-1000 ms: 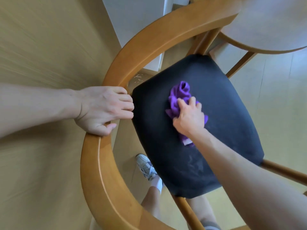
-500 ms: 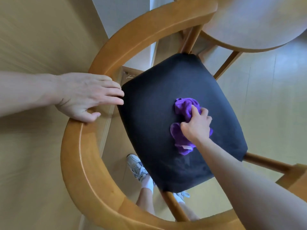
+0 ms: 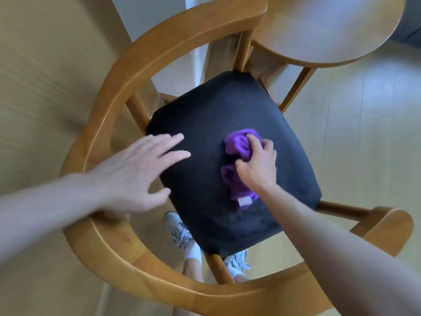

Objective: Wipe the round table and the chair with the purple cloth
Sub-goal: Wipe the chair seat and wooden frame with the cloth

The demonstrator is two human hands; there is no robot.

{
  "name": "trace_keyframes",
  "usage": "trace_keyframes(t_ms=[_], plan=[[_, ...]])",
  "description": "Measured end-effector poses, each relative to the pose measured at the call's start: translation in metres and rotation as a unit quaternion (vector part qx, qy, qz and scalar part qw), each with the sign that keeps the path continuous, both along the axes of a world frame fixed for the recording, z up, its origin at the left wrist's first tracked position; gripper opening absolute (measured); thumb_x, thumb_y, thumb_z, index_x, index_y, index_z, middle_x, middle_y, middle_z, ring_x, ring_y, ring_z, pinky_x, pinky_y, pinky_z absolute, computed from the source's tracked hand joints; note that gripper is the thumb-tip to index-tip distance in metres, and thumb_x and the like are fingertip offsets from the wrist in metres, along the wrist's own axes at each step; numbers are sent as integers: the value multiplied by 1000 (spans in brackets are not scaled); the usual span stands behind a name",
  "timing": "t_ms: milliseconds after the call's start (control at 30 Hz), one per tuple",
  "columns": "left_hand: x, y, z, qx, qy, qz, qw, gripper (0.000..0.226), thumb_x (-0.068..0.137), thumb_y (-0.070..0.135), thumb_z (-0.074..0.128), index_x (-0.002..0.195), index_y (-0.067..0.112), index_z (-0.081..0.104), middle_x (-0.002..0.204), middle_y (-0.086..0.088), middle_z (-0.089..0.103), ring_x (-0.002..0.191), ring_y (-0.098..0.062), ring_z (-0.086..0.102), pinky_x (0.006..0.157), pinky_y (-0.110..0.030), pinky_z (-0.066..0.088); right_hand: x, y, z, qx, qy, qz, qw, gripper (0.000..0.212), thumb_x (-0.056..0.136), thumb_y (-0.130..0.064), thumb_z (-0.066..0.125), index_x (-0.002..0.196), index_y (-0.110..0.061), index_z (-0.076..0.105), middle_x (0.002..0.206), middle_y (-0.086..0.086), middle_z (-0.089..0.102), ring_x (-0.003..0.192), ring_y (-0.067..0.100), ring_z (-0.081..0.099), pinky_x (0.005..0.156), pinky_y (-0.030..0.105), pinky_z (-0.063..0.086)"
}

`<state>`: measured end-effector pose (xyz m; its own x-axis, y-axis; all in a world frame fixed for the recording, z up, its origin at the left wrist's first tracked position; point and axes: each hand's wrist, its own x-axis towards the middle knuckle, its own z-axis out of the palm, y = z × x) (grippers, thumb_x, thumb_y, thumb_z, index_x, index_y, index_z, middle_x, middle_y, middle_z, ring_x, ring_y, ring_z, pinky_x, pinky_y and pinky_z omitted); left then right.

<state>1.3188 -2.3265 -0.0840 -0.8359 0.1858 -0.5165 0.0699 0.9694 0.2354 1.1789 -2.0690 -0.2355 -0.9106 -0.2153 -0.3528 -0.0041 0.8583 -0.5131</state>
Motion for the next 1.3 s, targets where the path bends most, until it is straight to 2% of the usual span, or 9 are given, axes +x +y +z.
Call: trace_keyframes(t_ms=[167,267,367,467,667,833,1067,1200,1300], plan=[[57,93,-8,8,91,129,987,68,84,41,58,148,20,48,162,-7,37,148,-27,38,119,-41,30,35,-16,-14,211,23,219,952,73,79,-26,64,146,-30,35,138,11,36,118,39,38,76,44,41],[86,141,-10,-15,54,109,993,56,70,41,77,120,17,75,131,-10,69,120,-28,67,101,-44,54,77,8,-17,185,6,360,914,71,78,-29,63,145,-33,39,135,9,36,117,37,40,69,40,38],[98,161,-17,-20,31,60,997,34,77,42,59,94,20,79,99,-5,76,92,-24,73,83,-42,63,70,40,-13,147,-59,427,890,64,77,-32,61,139,-41,49,122,-2,36,114,30,43,67,36,43],[99,162,-21,-20,38,35,998,32,82,39,48,85,18,72,84,-6,68,78,-26,65,76,-44,61,53,56,-3,79,-68,356,929,63,73,-31,59,135,-43,53,113,-7,39,111,26,47,77,39,53],[99,162,-23,-32,40,20,999,28,84,43,55,89,19,71,86,-7,70,78,-24,67,81,-46,61,-1,30,-10,62,-18,112,992,87,74,-19,62,153,-35,30,162,3,21,141,34,27,105,50,42],[103,163,-27,-30,46,44,998,29,80,46,62,90,20,70,86,-7,69,77,-24,65,78,-44,61,45,17,-22,194,8,210,958,81,81,-45,71,150,-35,30,149,6,29,128,35,34,92,49,44],[101,166,-23,-24,60,42,997,24,74,41,65,82,19,66,77,-7,63,69,-22,59,68,-41,58,45,51,1,93,-128,410,898,65,70,-34,66,134,-40,56,113,-5,40,111,26,56,82,37,54],[101,166,-25,-19,54,41,998,28,72,47,67,83,22,69,78,-4,67,69,-21,62,68,-39,59,-25,44,6,71,-44,222,971,63,77,-28,67,137,-32,47,129,2,41,122,31,47,94,45,51],[102,166,-27,-13,59,47,997,28,72,47,66,83,22,69,79,-4,67,70,-20,62,67,-38,60,-14,43,3,156,-78,105,979,59,83,-32,64,134,-22,37,137,14,33,124,46,39,98,53,42]])
